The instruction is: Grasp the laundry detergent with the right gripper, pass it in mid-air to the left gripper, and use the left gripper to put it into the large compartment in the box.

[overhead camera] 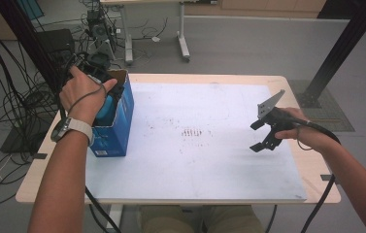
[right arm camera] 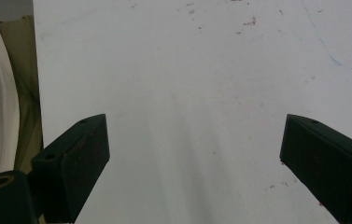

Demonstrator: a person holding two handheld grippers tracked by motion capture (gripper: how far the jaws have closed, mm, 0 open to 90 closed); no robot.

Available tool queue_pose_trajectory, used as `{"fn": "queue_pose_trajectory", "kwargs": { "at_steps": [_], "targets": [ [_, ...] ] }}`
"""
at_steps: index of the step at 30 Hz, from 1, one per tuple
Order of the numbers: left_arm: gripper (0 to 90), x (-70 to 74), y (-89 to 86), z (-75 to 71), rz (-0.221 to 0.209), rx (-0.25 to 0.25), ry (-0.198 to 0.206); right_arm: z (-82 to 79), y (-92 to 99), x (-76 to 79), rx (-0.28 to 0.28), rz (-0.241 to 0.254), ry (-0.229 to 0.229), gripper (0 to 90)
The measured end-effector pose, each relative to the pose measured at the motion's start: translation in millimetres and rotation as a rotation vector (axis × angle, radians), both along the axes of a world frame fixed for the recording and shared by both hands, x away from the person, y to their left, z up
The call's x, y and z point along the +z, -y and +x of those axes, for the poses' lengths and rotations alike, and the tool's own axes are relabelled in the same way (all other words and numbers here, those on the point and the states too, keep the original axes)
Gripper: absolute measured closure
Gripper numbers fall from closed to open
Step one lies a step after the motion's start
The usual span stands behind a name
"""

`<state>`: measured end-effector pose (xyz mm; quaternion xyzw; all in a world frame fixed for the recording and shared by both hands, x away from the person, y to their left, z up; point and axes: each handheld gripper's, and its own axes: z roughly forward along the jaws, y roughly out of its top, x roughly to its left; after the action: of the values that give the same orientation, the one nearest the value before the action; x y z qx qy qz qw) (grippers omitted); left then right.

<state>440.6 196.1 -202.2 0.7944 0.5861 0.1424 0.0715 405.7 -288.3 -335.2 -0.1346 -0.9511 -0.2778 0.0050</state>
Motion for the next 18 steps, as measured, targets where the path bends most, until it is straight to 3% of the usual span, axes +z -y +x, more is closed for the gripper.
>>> {"fn": "queue_pose_trajectory", "kwargs": {
  "at_steps": [11,18],
  "targets": [
    [6.7,22.9,37.8,-8.2,-0.014,-0.183,0.026,-1.1,3.8,5.8,-0.012,-0.003,0.003,8.3],
    [6.7,34.4,62.7,-14.7,-0.015,-0.327,0.056,-2.6,8.6,8.3,-0.025,-0.002,0.002,8.3]
  ]
}}
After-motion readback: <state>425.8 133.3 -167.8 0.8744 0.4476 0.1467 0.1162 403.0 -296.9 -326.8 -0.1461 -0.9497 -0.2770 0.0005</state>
